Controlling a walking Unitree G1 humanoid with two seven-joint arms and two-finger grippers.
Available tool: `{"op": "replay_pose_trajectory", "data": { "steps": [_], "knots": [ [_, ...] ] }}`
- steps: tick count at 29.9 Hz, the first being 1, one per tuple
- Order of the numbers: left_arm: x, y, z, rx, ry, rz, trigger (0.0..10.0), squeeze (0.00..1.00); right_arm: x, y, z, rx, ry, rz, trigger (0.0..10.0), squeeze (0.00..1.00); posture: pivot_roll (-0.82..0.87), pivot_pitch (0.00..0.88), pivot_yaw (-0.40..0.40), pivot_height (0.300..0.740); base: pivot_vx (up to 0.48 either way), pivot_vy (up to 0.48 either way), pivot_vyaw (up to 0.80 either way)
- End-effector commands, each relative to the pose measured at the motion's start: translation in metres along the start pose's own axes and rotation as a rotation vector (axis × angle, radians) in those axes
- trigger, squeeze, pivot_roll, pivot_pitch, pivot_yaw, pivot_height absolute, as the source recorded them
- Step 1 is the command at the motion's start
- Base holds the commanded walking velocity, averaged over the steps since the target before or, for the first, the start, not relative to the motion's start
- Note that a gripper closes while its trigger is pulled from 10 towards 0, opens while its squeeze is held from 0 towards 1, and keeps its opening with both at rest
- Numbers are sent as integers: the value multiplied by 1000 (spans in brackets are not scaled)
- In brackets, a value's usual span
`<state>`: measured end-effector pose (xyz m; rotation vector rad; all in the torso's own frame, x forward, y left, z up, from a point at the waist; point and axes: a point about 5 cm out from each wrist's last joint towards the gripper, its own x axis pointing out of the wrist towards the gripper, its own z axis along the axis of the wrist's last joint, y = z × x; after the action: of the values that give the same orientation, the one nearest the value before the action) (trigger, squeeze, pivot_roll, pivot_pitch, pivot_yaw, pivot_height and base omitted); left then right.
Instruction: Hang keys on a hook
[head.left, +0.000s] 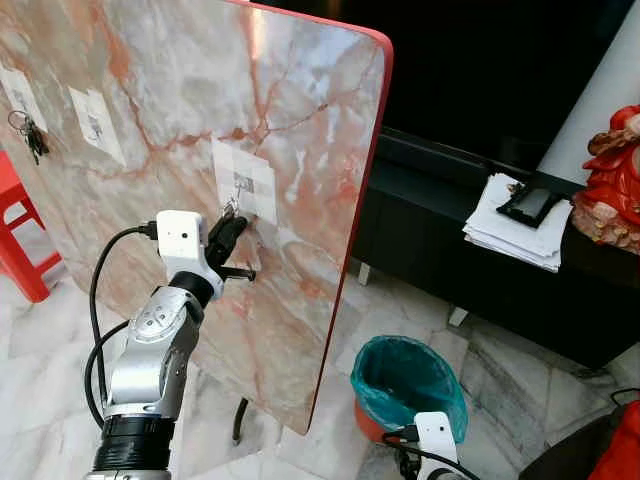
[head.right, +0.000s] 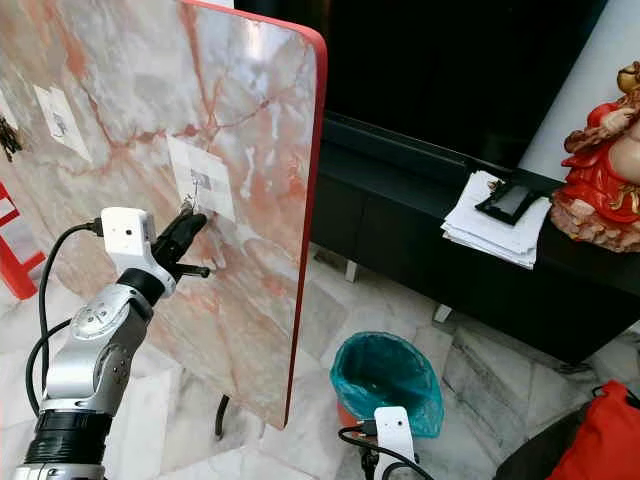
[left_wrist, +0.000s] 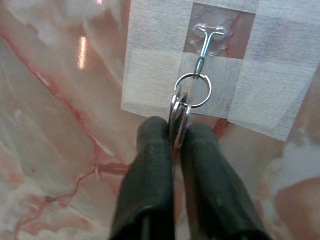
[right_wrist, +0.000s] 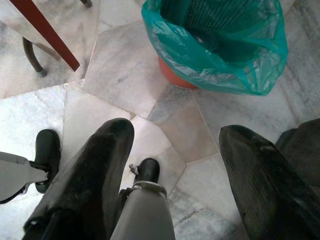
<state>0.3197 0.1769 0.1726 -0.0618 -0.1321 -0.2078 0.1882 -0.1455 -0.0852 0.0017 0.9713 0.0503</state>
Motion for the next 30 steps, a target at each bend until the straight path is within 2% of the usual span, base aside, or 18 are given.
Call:
{"op": "replay_pose_trajectory", "data": {
  "steps": [1,12,20,26,29,30],
  "knots": [
    [2,-4,3,9,-13,-17,10000,1000,-1,-3,-4,-2,16,-6,10000,0,48,0,-115,740,0,0,0],
    [0,-7,4,-3,-19,-33,10000,1000,-1,-3,-4,-1,16,-6,10000,0,49,0,-114,740,0,0,0],
    [-13,-13,-7,7,25,-98,10000,1000,-1,-3,-4,1,16,-6,10000,0,50,0,-115,740,0,0,0],
    [-31,-13,-21,34,94,-131,10000,1000,-1,-3,-4,1,16,-6,10000,0,50,0,-113,740,0,0,0],
    [-43,-6,-36,47,149,-99,10000,1000,-1,-3,-4,2,16,-6,10000,0,52,0,-111,740,0,0,0],
    [-51,5,-54,44,216,-29,10000,988,-1,-3,-4,4,16,-6,10000,0,52,0,-109,740,0,0,0]
  ]
}}
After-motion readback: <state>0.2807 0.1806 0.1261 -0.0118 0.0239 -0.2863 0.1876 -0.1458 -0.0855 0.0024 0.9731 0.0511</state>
